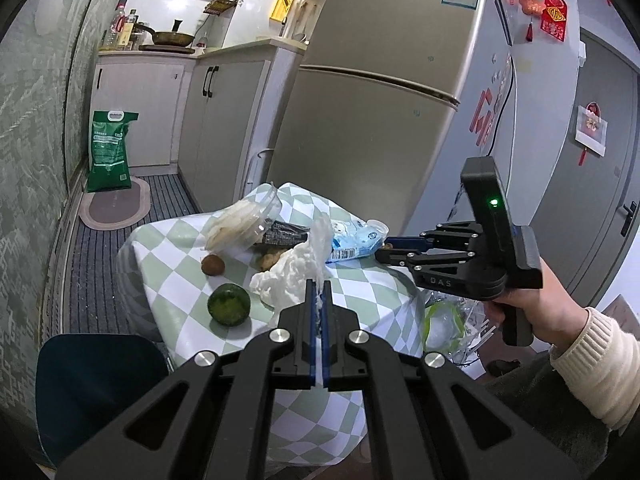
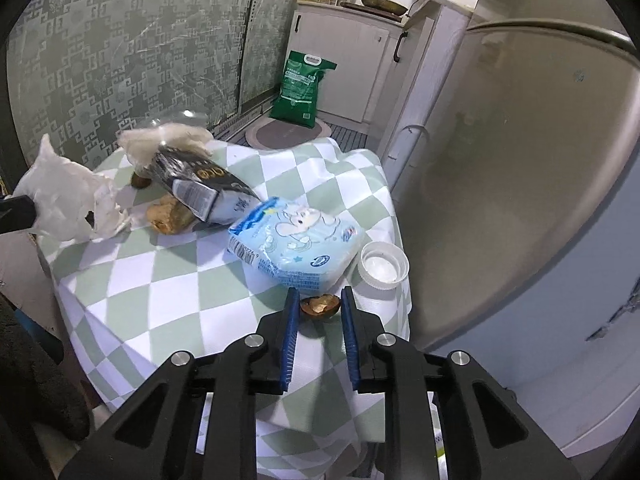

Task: Collect trash
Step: 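Grasp the small brown nut shell with the right tool, then drop the white bag into the teal bin with left tool while right drops nut shell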

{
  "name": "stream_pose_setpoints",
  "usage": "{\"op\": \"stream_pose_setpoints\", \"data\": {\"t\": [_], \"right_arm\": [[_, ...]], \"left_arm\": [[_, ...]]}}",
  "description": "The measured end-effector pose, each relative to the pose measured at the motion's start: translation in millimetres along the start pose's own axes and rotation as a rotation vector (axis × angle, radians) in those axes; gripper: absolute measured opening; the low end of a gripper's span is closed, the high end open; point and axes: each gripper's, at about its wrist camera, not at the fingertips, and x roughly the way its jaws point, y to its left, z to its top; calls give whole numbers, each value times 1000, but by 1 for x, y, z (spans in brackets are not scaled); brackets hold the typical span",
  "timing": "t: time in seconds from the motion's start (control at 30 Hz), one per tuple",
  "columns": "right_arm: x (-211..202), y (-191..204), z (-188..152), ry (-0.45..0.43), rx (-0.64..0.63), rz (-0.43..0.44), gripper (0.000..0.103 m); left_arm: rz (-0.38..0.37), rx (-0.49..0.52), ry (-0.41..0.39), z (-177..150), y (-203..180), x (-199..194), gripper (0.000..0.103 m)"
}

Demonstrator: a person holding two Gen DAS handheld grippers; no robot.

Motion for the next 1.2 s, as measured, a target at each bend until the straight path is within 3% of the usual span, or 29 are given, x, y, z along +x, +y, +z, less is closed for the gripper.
{"op": "stream_pose_setpoints", "data": {"t": [0.33, 0.8, 1.03, 1.2], "right_arm": [[-46, 12, 17, -114, 40, 22, 21], [-52, 72, 53, -157, 0, 165, 21], [-47, 124, 73, -147, -57, 283, 21], [-40, 160, 83, -129, -94, 355, 21]], "left_arm": [[40, -45, -32, -4, 23, -22, 2], [80, -108, -120, -3, 56, -71, 2], [178, -138, -65, -20, 83, -81, 2], [241, -164, 20, -38, 108, -81, 3]]}}
